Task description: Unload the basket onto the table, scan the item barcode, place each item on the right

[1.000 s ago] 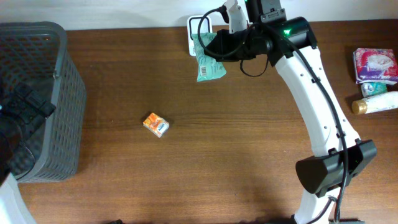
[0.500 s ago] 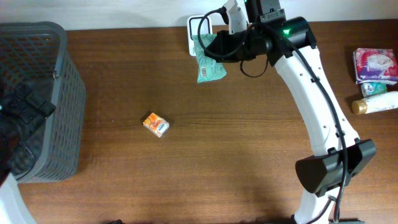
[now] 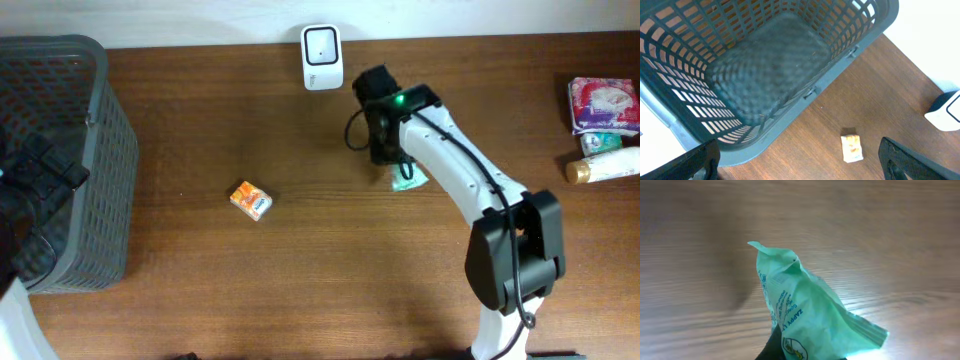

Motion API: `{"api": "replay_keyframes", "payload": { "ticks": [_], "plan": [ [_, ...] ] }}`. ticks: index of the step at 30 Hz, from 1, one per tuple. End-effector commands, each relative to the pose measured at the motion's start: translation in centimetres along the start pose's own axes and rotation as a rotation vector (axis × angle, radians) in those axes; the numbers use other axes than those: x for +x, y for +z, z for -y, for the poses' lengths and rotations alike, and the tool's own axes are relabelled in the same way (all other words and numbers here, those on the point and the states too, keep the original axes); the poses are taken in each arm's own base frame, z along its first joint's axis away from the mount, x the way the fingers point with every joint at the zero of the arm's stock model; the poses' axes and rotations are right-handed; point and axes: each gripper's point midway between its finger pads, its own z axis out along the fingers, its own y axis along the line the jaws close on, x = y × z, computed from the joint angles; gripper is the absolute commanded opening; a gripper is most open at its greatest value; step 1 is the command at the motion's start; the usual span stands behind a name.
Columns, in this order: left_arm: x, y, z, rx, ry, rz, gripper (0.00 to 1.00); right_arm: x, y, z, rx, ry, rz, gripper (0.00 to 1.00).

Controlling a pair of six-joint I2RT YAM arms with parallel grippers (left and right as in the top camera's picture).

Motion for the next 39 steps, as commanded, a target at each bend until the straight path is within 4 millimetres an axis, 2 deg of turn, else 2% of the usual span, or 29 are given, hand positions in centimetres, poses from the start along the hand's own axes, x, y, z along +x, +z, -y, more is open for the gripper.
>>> {"api": "replay_keyframes", "payload": {
  "ticks": [1, 4, 6, 9, 11, 13, 14, 16, 19, 22, 23, 25, 28, 32, 34, 36, 37, 39],
  "plan": [
    [-0.1, -0.1, -0.2, -0.006, -0.013, 0.004, 0.99, 0.8, 1.9, 2.5, 0.178, 0.004, 0.039, 0.04],
    [-0.1, -0.1, -0.2, -0.006, -0.013, 0.004, 0.99, 2.1, 3.5, 1.7, 0.15, -0.001, 0.016, 0.15],
    [-0.1, -0.1, -0.2, -0.006, -0.013, 0.004, 0.99, 2.7, 3.8, 0.1, 0.059, 0.0, -0.02, 0.22],
    [-0.1, -0.1, -0.2, -0.006, -0.013, 0.004, 0.99, 3.1, 3.6, -3.6, -0.154, -0.018, -0.061, 0.26],
    [-0.1, -0.1, -0.2, -0.006, -0.013, 0.004, 0.99, 3.3, 3.3, -5.3, -0.248, -0.018, -0.08, 0.31],
    [-0.1, -0.1, -0.2, -0.006, -0.013, 0.004, 0.99, 3.7, 2.7, -7.1, -0.357, -0.017, -0.11, 0.45],
    [-0.1, -0.1, -0.2, -0.006, -0.013, 0.004, 0.99, 3.9, 2.4, -7.8, -0.399, -0.017, -0.123, 0.47],
    [-0.1, -0.1, -0.2, -0.006, -0.013, 0.004, 0.99, 4.2, 1.9, -8.7, -0.457, -0.019, -0.141, 0.48],
    [-0.1, -0.1, -0.2, -0.006, -0.013, 0.004, 0.99, 4.3, 0.1, -11.1, -0.612, -0.022, -0.172, 0.48],
    [-0.1, -0.1, -0.2, -0.006, -0.013, 0.004, 0.99, 3.3, -1.6, -11.7, -0.619, -0.041, -0.141, 0.47],
    [-0.1, -0.1, -0.2, -0.006, -0.013, 0.004, 0.99, 2.7, -2.0, -11.6, -0.565, -0.058, -0.102, 0.41],
    [-0.1, -0.1, -0.2, -0.006, -0.013, 0.004, 0.99, 2.6, -1.6, -11.0, -0.433, -0.092, -0.045, 0.13],
    [-0.1, -0.1, -0.2, -0.006, -0.013, 0.004, 0.99, 3.6, -2.2, -12.1, -0.368, -0.155, -0.011, 0.12],
    [-0.1, -0.1, -0.2, -0.006, -0.013, 0.004, 0.99, 4.2, -3.3, -14.5, -0.399, -0.203, 0.021, 0.27],
    [-0.1, -0.1, -0.2, -0.006, -0.013, 0.004, 0.99, 4.1, -3.4, -14.6, -0.408, -0.201, 0.026, 0.32],
    [-0.1, -0.1, -0.2, -0.006, -0.013, 0.004, 0.99, 3.8, -3.1, -14.2, -0.393, -0.203, 0.034, 0.54],
    [-0.1, -0.1, -0.2, -0.006, -0.013, 0.004, 0.99, 3.5, -2.9, -13.7, -0.378, -0.194, 0.037, 0.56],
    [-0.1, -0.1, -0.2, -0.006, -0.013, 0.004, 0.99, 2.6, -1.9, -11.6, -0.365, -0.141, 0.013, 0.69]
  ]
}}
